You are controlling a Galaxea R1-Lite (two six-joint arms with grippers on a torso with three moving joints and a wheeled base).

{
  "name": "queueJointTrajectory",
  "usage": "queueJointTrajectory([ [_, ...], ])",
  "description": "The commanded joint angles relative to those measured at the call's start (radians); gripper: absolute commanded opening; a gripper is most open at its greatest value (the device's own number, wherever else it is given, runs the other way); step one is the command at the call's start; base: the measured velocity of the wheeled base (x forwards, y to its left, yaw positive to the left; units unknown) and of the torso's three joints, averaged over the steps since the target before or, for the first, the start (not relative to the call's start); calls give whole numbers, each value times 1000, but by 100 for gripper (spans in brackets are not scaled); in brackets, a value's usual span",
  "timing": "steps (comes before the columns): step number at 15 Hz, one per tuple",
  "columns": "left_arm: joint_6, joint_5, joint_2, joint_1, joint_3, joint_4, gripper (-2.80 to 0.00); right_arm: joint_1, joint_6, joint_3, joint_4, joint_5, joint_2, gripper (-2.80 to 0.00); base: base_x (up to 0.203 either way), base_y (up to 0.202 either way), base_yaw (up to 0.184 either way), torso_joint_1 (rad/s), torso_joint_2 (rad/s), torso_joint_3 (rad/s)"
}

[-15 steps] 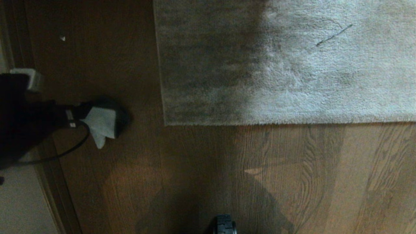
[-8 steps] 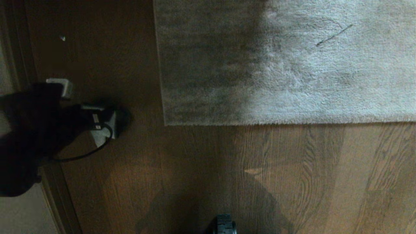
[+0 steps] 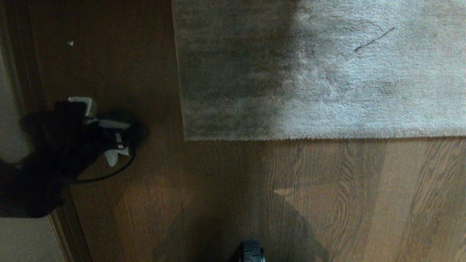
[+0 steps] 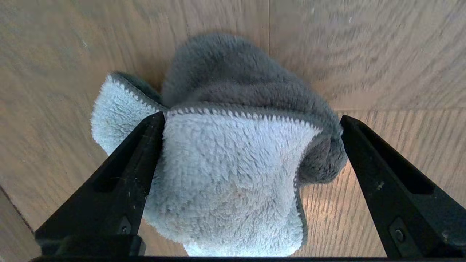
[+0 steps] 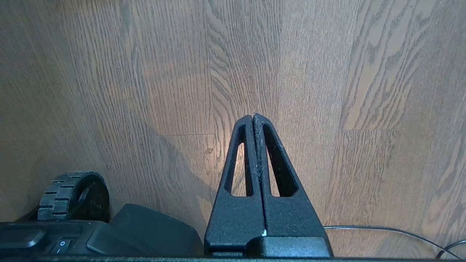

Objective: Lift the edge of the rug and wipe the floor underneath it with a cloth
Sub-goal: Pick up the rag

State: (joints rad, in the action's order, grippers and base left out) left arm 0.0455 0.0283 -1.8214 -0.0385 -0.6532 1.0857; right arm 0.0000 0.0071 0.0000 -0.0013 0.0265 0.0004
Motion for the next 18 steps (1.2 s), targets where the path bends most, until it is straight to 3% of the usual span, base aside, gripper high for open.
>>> queueJointTrajectory([
  [1,0,2,-14,-5,0,6,0,0,-1,0,0,0,0,-280,0,0,0,0,0,0],
  [8,5,6,-18,-15,16,14,0,0,1,0,0,0,0,-280,0,0,0,0,0,0],
  [9,6,4,-16,-15,29,18,-280,0,-1,0,0,0,0,-280,0,0,0,0,0,0],
  [18,4,8,15,-17,70,71,-280,0,1,0,0,0,0,-280,0,0,0,0,0,0],
])
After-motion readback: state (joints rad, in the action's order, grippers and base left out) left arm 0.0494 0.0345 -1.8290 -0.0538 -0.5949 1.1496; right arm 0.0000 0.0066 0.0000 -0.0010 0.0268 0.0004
